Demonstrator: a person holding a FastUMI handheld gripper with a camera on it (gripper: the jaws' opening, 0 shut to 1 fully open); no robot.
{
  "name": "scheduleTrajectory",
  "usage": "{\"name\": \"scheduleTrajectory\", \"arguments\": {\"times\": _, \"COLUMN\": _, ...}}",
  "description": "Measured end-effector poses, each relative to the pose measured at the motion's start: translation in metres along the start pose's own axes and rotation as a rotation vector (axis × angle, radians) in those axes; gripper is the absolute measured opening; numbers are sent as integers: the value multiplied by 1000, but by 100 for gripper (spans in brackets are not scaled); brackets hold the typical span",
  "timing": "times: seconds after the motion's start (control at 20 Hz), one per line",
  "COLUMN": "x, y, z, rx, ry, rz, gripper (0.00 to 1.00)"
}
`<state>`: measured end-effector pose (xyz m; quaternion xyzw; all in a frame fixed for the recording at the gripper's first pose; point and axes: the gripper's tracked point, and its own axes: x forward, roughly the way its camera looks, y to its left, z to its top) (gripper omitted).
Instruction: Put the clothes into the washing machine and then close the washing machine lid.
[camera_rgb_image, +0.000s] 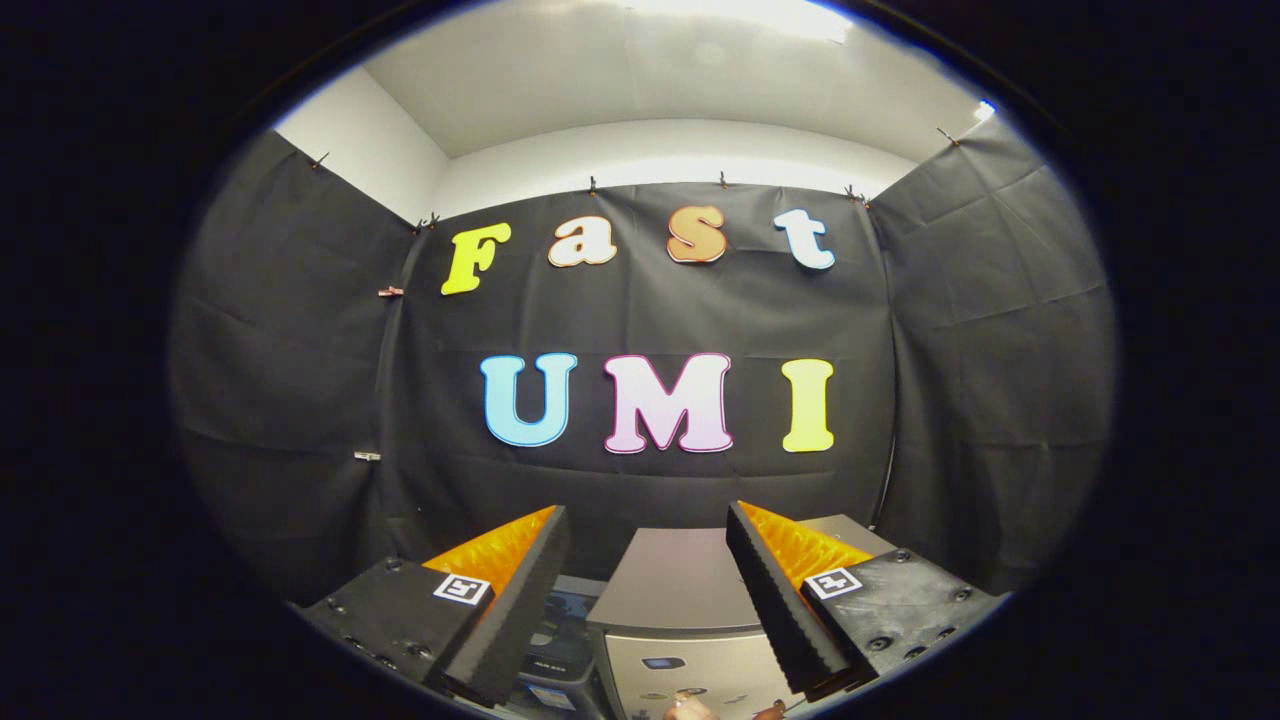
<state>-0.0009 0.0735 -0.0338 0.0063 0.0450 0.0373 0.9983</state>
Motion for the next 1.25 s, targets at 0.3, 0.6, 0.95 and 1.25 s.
{"name": "scheduleTrajectory", "arguments": {"times": 0.3, "x": -14, "y": -17, "z": 13, "rx": -12, "ry": -37, "rz": -42, "gripper": 98}}
{"name": "scheduleTrajectory", "arguments": {"times": 0.6, "x": -21, "y": -25, "z": 20, "rx": -13, "ry": -55, "rz": -52, "gripper": 98}}
{"name": "scheduleTrajectory", "arguments": {"times": 0.95, "x": -22, "y": -23, "z": 18, "rx": -12, "ry": -48, "rz": -40, "gripper": 98}}
{"name": "scheduleTrajectory", "arguments": {"times": 1.25, "x": -22, "y": -26, "z": 19, "rx": -12, "ry": -48, "rz": -44, "gripper": 98}}
